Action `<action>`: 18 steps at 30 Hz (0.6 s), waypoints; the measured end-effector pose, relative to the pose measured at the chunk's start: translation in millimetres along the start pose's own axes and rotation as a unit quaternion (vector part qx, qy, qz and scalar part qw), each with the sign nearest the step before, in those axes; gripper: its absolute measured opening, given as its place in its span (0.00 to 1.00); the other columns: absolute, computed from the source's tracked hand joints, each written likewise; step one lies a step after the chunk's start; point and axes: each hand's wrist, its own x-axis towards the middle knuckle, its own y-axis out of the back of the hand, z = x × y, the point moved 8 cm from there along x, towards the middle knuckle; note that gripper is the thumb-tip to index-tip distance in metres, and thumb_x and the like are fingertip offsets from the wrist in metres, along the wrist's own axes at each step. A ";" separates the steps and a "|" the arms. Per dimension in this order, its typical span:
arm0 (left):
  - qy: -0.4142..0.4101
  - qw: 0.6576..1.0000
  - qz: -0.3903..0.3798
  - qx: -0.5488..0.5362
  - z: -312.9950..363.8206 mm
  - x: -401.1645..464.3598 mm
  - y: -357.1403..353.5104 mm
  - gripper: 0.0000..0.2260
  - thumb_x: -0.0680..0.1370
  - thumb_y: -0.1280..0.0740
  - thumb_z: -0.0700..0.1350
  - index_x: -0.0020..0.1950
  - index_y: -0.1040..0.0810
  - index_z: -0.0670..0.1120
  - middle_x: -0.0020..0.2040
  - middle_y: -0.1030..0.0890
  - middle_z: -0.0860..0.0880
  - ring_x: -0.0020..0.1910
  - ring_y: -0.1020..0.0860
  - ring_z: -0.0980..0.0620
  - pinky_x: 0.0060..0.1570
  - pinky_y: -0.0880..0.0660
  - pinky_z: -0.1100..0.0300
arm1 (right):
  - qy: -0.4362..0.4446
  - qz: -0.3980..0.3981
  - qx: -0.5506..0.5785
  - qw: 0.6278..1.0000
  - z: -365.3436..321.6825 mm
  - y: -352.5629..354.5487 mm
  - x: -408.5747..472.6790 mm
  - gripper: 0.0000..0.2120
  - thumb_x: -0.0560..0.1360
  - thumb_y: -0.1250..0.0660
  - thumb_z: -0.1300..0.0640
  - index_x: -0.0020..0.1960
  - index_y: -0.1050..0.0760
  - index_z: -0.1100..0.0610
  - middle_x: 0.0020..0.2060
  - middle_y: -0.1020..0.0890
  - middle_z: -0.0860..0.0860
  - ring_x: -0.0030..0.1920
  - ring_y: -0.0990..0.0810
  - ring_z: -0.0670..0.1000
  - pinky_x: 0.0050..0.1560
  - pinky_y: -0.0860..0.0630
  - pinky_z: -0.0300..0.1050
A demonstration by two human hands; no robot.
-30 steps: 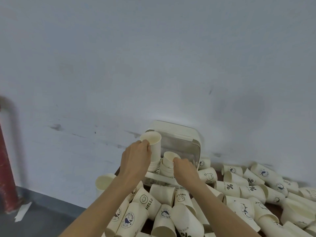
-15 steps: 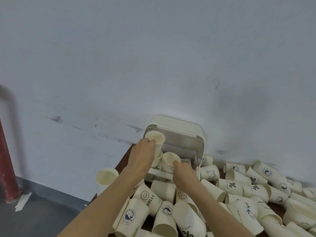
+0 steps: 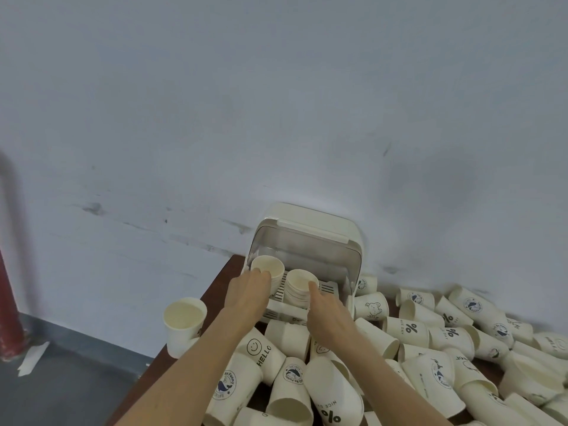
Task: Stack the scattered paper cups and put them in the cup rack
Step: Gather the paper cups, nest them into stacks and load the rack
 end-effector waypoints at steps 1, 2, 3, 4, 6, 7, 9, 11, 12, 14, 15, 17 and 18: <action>-0.004 1.000 0.000 -0.002 2.2 -0.8 -3.0 0.14 0.77 0.40 0.34 0.61 0.28 0.44 0.54 0.23 0.46 0.50 0.21 0.46 0.41 0.29 0.56 | 0.001 0.003 0.005 1.000 -0.4 1.0 -1.5 0.27 0.73 0.42 0.66 0.71 0.43 0.58 0.49 0.21 0.57 0.46 0.25 0.58 0.42 0.29 0.50; -0.006 1.000 0.000 -0.005 3.9 -1.9 -5.5 0.16 0.77 0.40 0.35 0.64 0.31 0.44 0.55 0.23 0.46 0.51 0.21 0.46 0.41 0.28 0.55 | 0.002 0.005 0.009 1.000 -1.1 2.7 -3.6 0.28 0.73 0.42 0.66 0.71 0.44 0.58 0.49 0.21 0.57 0.43 0.28 0.57 0.41 0.31 0.49; -0.006 1.000 -0.002 -0.009 5.0 -2.7 -7.8 0.19 0.77 0.40 0.35 0.67 0.34 0.43 0.56 0.23 0.46 0.52 0.21 0.45 0.42 0.27 0.55 | 0.002 0.006 0.012 1.000 -1.2 4.2 -5.7 0.28 0.73 0.42 0.66 0.72 0.45 0.58 0.48 0.21 0.57 0.41 0.30 0.56 0.40 0.33 0.48; -0.004 1.000 -0.006 -0.015 5.4 -3.3 -9.7 0.23 0.77 0.40 0.35 0.71 0.38 0.43 0.58 0.23 0.45 0.54 0.22 0.45 0.43 0.27 0.54 | 0.000 0.009 0.014 1.000 -1.0 6.0 -8.0 0.29 0.73 0.43 0.66 0.72 0.46 0.57 0.48 0.21 0.57 0.40 0.31 0.56 0.39 0.34 0.48; 0.001 0.999 -0.014 -0.030 5.8 -4.2 -12.5 0.30 0.77 0.39 0.36 0.77 0.47 0.42 0.61 0.24 0.45 0.56 0.22 0.44 0.44 0.26 0.53 | -0.002 0.019 0.020 1.000 -0.2 9.9 -12.9 0.30 0.73 0.43 0.66 0.73 0.47 0.57 0.47 0.22 0.56 0.39 0.31 0.56 0.38 0.35 0.47; 0.005 0.999 -0.012 -0.039 6.0 -5.1 -12.0 0.31 0.77 0.39 0.36 0.77 0.49 0.42 0.61 0.24 0.45 0.56 0.23 0.44 0.44 0.27 0.53 | -0.001 0.022 0.023 0.999 -0.2 11.0 -15.3 0.30 0.73 0.44 0.66 0.74 0.47 0.56 0.46 0.22 0.55 0.39 0.30 0.55 0.37 0.35 0.47; 0.011 0.998 -0.005 -0.060 7.1 -8.8 -8.1 0.31 0.77 0.40 0.37 0.77 0.50 0.43 0.61 0.24 0.45 0.54 0.22 0.44 0.41 0.28 0.53 | 0.001 0.021 0.031 0.999 -1.0 11.5 -19.7 0.30 0.73 0.44 0.66 0.74 0.46 0.56 0.46 0.23 0.55 0.40 0.30 0.55 0.37 0.34 0.48; 0.011 0.997 0.003 -0.079 10.1 -15.0 -2.9 0.28 0.77 0.40 0.38 0.76 0.46 0.44 0.60 0.24 0.46 0.53 0.22 0.44 0.40 0.30 0.54 | 0.001 0.020 0.040 0.999 -1.8 13.1 -24.5 0.29 0.73 0.44 0.66 0.72 0.44 0.55 0.45 0.23 0.54 0.40 0.29 0.55 0.36 0.34 0.48; 0.009 0.996 0.005 -0.086 11.9 -18.8 0.1 0.25 0.77 0.41 0.39 0.74 0.43 0.44 0.59 0.24 0.46 0.53 0.22 0.44 0.40 0.31 0.54 | 0.004 0.022 0.044 0.999 -2.7 14.8 -27.3 0.28 0.73 0.44 0.66 0.72 0.43 0.55 0.44 0.23 0.54 0.40 0.29 0.55 0.36 0.34 0.48; 0.001 0.996 0.007 -0.094 16.5 -27.4 6.9 0.19 0.78 0.42 0.41 0.69 0.38 0.45 0.59 0.25 0.47 0.53 0.23 0.44 0.40 0.32 0.54 | 0.012 0.026 0.050 0.998 -4.6 18.4 -34.6 0.26 0.73 0.43 0.65 0.70 0.41 0.55 0.42 0.25 0.52 0.40 0.29 0.55 0.36 0.34 0.48; -0.003 0.995 0.008 -0.096 18.7 -31.5 10.0 0.16 0.79 0.43 0.41 0.67 0.36 0.45 0.58 0.25 0.47 0.53 0.23 0.44 0.41 0.32 0.54 | 0.015 0.028 0.054 0.998 -5.4 20.8 -38.8 0.24 0.74 0.44 0.64 0.69 0.40 0.55 0.42 0.25 0.52 0.41 0.29 0.55 0.36 0.33 0.48; -0.010 0.995 0.013 -0.101 22.6 -38.9 14.6 0.12 0.80 0.43 0.43 0.63 0.33 0.46 0.56 0.25 0.47 0.52 0.23 0.45 0.40 0.32 0.55 | 0.016 0.028 0.064 0.997 -5.7 25.0 -47.6 0.21 0.74 0.44 0.64 0.66 0.37 0.54 0.45 0.23 0.52 0.44 0.26 0.55 0.39 0.28 0.51; -0.010 0.994 0.014 -0.104 24.0 -42.6 16.7 0.11 0.80 0.43 0.43 0.62 0.32 0.46 0.56 0.25 0.48 0.52 0.24 0.45 0.40 0.32 0.55 | 0.015 0.027 0.069 0.997 -5.0 26.8 -51.9 0.20 0.74 0.44 0.63 0.65 0.36 0.54 0.47 0.22 0.52 0.45 0.25 0.56 0.42 0.26 0.52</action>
